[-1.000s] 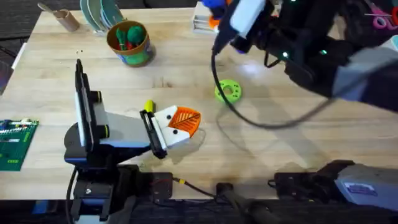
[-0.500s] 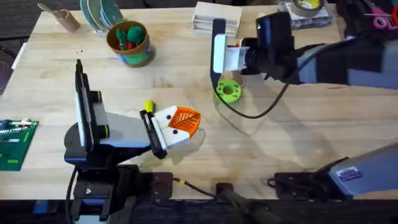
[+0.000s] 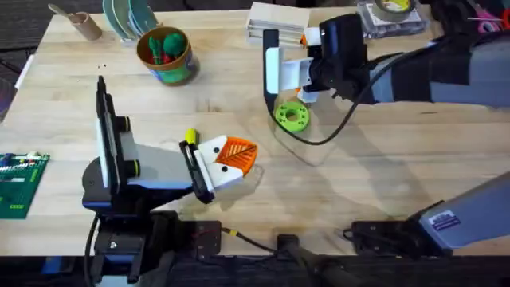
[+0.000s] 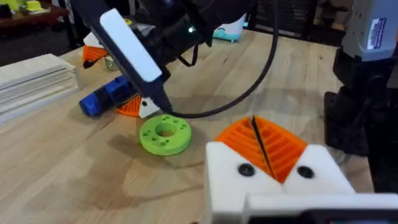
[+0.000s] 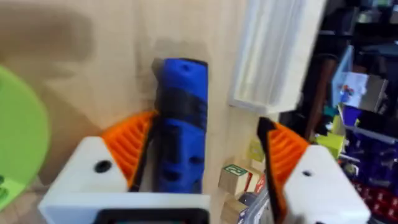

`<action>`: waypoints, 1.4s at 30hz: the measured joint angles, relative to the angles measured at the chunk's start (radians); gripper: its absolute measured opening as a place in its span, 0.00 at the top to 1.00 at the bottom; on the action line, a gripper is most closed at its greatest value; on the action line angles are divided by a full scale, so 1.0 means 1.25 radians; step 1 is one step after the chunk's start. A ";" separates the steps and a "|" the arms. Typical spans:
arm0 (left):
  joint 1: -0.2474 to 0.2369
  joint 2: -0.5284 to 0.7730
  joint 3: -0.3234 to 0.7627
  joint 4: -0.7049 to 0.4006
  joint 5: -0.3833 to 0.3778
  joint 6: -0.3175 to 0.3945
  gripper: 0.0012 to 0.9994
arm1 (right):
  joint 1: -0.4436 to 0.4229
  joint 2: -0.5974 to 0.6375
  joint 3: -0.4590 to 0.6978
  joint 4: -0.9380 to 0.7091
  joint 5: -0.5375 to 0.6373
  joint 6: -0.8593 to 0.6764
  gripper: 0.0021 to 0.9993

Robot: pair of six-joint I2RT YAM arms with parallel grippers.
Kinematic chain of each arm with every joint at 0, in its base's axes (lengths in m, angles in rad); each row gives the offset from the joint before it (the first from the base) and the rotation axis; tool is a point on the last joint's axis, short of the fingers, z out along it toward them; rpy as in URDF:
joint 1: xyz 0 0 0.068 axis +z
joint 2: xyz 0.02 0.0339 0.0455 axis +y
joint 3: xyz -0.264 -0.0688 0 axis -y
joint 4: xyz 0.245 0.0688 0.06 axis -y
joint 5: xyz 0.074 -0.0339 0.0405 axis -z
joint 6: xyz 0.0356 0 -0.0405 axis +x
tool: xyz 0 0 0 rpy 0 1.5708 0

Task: Pick up the gripper from the table and insert it into the empty holder that is missing its gripper. Then pick up a screw, insert it into the mounting hole, and use the screwdriver to tighten it. Finally, clean up the table by picking up the vegetable and placing it into the bucket.

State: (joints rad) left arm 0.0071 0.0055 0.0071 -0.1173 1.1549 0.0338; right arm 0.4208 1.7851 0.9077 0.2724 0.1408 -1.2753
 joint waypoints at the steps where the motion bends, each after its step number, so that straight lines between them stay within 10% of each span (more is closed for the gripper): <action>1: 0.000 0.000 0.000 0.000 0.000 0.000 1.00 | 0.004 0.000 0.000 0.000 0.007 0.003 0.01; 6: 0.000 0.000 0.000 0.000 0.000 0.001 0.81 | 0.021 -0.001 0.000 -0.003 0.060 0.088 0.01; 13: 0.000 0.000 0.000 0.001 -0.003 -0.001 0.04 | 0.036 -0.062 -0.006 -0.015 0.103 0.265 0.01; 17: 0.000 0.000 0.000 0.001 -0.003 -0.003 0.12 | 0.036 -0.150 -0.006 -0.013 0.106 0.367 0.01; 19: 0.000 0.000 0.000 0.001 -0.003 -0.003 0.44 | 0.036 -0.192 -0.006 -0.011 0.108 0.413 0.01; 20: 0.000 0.000 0.000 0.001 -0.003 -0.003 0.91 | 0.036 -0.242 -0.006 -0.010 0.108 0.478 0.01; 21: 0.000 0.000 0.000 0.001 -0.004 0.000 0.98 | 0.036 -0.255 -0.006 -0.011 0.108 0.498 0.01; 28: 0.000 0.000 0.000 0.001 -0.005 0.000 0.04 | 0.036 -0.338 -0.006 -0.012 0.108 0.713 0.01; 37: 0.000 0.000 0.005 0.072 -0.034 -0.027 0.01 | 0.036 -0.369 -0.006 -0.013 0.083 0.978 0.01; 42: 0.000 0.000 0.108 -0.115 -0.150 -0.062 0.01 | 0.036 -0.369 -0.006 -0.013 0.027 1.013 0.01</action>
State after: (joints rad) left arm 0.0071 0.0055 0.1419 -0.2613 0.9675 -0.0443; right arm 0.4656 1.3235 0.9001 0.2565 0.1740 -0.0093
